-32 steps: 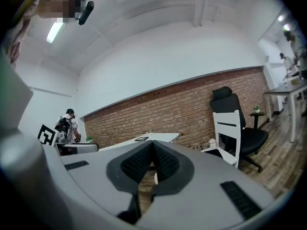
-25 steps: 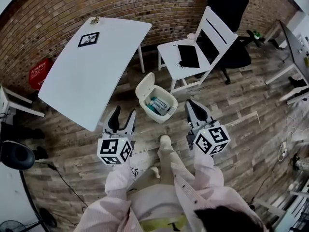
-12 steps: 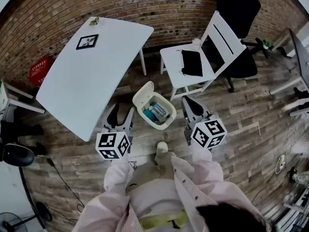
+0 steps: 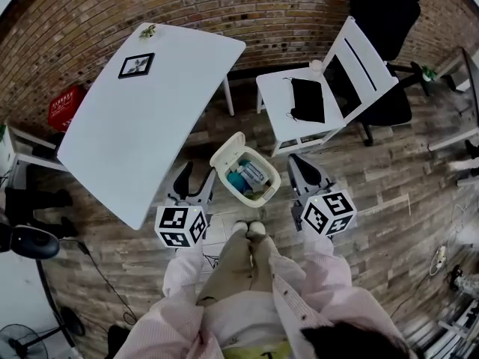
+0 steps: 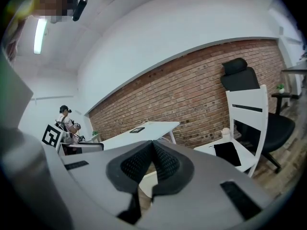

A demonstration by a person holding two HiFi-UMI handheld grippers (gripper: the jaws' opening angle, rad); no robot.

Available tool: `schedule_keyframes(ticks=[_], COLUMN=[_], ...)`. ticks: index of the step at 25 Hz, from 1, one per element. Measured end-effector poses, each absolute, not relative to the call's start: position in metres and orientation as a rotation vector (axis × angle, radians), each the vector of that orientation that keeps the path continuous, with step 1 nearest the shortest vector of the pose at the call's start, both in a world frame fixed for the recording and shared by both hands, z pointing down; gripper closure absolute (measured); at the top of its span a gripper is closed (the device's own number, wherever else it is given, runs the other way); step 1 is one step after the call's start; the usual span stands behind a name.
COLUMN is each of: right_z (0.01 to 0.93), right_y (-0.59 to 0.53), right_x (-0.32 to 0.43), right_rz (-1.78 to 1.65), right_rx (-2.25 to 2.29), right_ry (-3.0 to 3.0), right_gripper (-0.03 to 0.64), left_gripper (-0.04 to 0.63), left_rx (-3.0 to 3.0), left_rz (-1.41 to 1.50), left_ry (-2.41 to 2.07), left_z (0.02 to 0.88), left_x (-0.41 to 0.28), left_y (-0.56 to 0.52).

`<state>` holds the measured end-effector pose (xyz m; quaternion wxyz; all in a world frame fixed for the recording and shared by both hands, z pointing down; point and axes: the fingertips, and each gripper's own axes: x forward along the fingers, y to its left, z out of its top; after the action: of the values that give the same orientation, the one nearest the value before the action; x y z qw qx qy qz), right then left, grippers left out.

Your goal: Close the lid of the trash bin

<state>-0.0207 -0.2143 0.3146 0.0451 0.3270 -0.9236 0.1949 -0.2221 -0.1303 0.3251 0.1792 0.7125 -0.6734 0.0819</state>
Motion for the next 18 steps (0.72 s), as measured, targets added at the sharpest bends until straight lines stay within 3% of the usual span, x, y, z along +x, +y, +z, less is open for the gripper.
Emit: schedule_keyframes(ticks=[18], right_z=[0.418], right_y=[-0.242], right_x=[-0.049], right_rz=[0.758], right_rx=[1.029], right_ry=[-2.693], right_gripper=[0.614], left_gripper=[0.334], left_rx=[2.002], left_rz=[0.429], left_ry=[-1.740], left_z=[0.436], left_x=[-0.238], left_y=[-0.192])
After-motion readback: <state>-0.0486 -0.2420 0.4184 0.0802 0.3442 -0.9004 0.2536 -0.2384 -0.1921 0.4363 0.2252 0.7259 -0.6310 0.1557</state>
